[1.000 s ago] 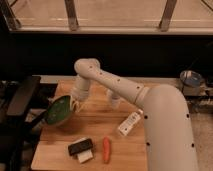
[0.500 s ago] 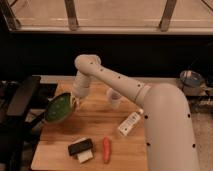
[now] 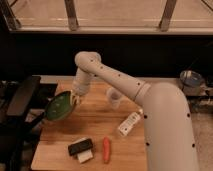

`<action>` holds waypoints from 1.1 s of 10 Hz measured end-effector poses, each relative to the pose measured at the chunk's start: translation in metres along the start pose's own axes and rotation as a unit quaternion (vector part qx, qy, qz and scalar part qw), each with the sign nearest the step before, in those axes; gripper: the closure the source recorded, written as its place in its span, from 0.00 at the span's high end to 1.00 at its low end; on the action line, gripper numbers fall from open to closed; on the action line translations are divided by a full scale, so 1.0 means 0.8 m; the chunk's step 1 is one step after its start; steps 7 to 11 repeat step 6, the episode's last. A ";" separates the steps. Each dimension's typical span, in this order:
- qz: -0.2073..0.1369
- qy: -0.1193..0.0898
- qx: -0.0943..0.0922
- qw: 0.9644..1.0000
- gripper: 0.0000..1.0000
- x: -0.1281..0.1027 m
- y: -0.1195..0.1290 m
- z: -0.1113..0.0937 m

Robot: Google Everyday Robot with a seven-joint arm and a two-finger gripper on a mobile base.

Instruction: Pick up the ceramic bowl

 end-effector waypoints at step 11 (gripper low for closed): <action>-0.004 0.001 -0.001 1.000 0.14 0.002 -0.003 -0.006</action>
